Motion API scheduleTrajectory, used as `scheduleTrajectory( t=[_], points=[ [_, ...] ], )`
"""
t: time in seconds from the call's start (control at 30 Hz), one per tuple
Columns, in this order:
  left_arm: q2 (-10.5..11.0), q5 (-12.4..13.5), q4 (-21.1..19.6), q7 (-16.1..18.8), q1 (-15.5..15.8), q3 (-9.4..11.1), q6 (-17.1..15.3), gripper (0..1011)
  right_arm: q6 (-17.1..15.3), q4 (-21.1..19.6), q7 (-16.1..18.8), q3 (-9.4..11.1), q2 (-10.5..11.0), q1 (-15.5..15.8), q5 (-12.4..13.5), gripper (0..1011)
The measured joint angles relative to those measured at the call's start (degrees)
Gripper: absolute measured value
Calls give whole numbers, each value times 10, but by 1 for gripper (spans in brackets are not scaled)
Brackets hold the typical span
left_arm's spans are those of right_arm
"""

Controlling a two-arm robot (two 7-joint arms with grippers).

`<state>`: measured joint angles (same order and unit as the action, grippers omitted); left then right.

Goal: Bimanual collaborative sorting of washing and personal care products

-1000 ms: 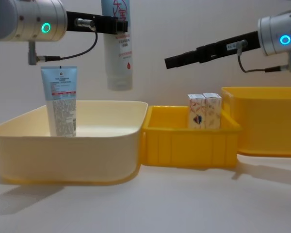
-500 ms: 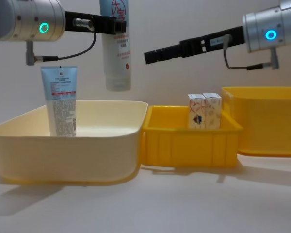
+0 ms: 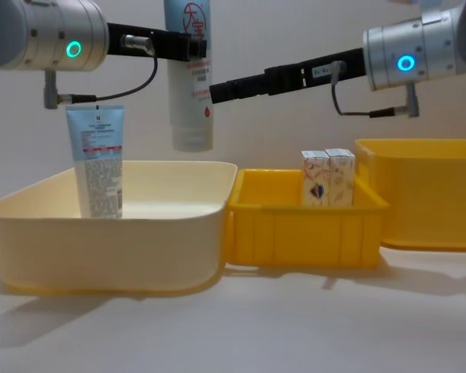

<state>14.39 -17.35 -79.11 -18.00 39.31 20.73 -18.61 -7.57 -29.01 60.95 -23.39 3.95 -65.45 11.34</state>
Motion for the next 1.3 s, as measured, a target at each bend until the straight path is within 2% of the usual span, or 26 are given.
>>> scheduleTrajectory(
  t=[0.3,0.63,0.67,0.93,1.3],
  points=[
    [0,0,-1,-1,-1,1,-2,267,25,36,-14,-13,-16,-14,-5,1001],
    [1,1,-4,0,-4,1,-5,267,65,94,-36,-25,-36,-39,-15,1001],
    [0,1,-4,0,-4,1,-6,267,76,116,-40,-21,-43,-49,-21,1001],
    [1,1,-8,1,-6,0,-10,267,114,178,-53,-7,-61,-76,-43,1001],
    [3,2,-12,3,-9,-2,-14,267,139,219,-61,2,-74,-94,-57,1001]
  ],
)
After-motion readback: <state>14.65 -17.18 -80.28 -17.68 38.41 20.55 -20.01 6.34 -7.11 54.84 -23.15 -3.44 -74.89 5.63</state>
